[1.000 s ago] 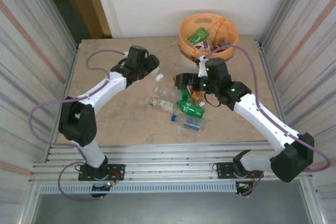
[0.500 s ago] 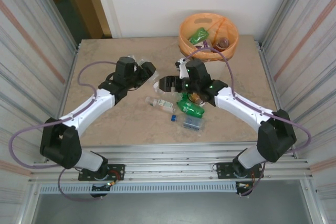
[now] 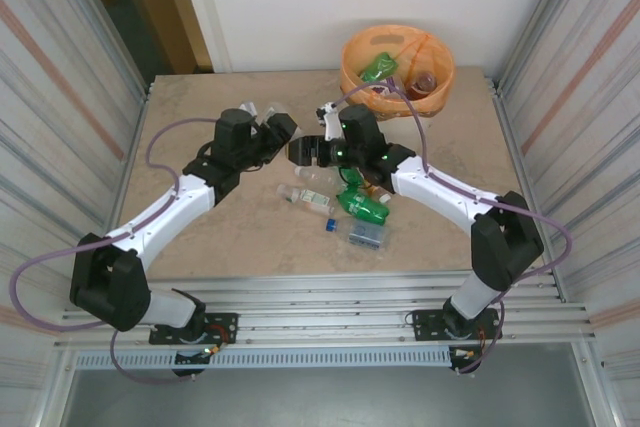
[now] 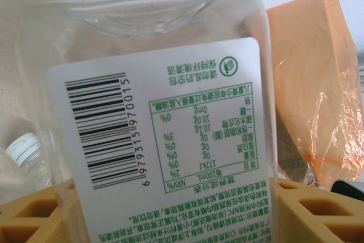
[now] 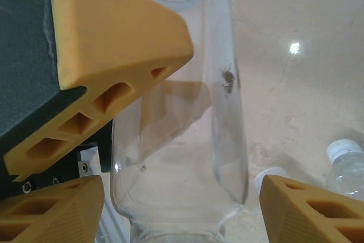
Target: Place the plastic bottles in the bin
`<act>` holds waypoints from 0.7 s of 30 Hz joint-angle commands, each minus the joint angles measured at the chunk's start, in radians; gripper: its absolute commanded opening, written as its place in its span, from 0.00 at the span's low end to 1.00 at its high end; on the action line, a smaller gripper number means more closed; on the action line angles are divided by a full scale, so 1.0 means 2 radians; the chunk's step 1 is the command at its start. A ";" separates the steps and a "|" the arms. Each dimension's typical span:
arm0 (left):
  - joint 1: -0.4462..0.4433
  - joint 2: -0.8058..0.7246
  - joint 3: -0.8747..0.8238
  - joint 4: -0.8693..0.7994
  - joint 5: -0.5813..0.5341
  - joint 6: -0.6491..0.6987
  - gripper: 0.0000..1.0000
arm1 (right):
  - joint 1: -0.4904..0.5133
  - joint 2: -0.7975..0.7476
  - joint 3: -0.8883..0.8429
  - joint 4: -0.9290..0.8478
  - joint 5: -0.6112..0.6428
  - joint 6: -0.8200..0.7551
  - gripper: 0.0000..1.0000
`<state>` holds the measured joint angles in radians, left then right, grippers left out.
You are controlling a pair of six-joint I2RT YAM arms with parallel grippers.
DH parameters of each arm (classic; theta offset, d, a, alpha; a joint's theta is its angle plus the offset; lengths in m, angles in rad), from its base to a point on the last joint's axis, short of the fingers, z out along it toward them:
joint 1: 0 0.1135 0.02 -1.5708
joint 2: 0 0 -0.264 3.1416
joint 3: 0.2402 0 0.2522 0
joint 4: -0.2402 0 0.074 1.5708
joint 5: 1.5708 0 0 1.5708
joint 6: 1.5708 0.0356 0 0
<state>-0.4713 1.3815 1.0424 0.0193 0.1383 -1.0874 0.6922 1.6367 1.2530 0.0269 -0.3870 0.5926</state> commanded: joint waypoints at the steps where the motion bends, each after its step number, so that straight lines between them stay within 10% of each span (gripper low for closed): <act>1: -0.014 -0.020 -0.005 0.023 0.023 -0.010 0.51 | 0.009 0.013 0.022 0.028 -0.005 0.005 0.68; 16: -0.016 -0.045 -0.018 0.029 0.023 -0.019 0.56 | 0.009 -0.007 0.007 0.039 0.015 -0.004 0.30; 21: -0.016 -0.052 -0.023 0.032 0.019 -0.015 0.77 | 0.009 -0.025 -0.007 0.038 0.025 -0.006 0.07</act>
<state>-0.4988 1.3312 1.0145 0.0574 0.1619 -1.1244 0.7185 1.6447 1.2484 0.0731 -0.3630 0.5835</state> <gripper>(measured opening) 0.736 0.473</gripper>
